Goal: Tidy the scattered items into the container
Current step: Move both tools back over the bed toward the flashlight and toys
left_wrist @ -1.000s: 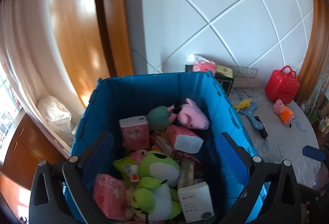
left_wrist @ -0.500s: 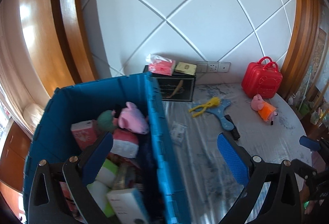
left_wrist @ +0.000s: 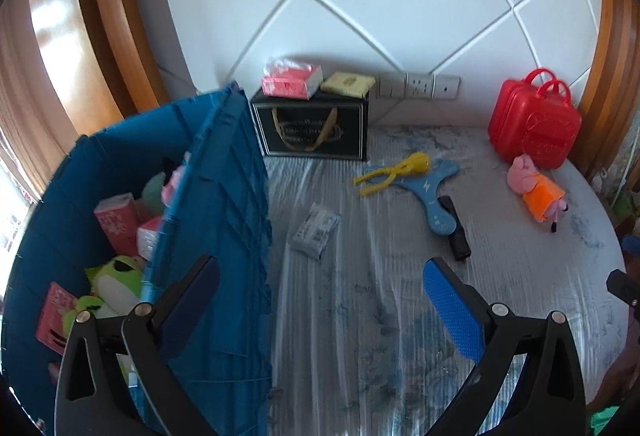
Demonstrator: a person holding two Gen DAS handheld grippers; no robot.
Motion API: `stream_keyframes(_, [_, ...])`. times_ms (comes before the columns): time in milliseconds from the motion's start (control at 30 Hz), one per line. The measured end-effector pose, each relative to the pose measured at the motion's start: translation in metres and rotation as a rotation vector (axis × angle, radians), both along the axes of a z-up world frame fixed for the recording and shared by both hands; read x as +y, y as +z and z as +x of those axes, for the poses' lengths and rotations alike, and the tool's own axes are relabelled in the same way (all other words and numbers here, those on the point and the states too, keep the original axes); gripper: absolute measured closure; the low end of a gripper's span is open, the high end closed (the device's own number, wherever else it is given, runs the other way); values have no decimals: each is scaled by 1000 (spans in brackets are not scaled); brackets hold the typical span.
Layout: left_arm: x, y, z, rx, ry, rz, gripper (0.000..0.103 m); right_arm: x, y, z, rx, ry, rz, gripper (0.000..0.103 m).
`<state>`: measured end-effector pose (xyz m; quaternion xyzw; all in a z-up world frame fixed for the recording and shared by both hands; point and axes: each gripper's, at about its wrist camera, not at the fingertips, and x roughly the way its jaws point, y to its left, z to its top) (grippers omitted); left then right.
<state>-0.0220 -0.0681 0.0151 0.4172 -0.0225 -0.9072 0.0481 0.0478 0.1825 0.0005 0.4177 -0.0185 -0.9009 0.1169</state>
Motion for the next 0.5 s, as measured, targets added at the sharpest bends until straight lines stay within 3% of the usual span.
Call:
stream_keyframes(167, [6,-53,-45,-44,-13,2,0,7,-36,-22,-41,-10,-14,12])
stream_keyframes(300, [10,-112,-93,-88,-20,3,0,8,-76,-47,-62,-24,3,12])
stream_keyframes(500, [-3,-196,-152,-127,68,-9,0,13,-149,-98,-100,-60,30,12])
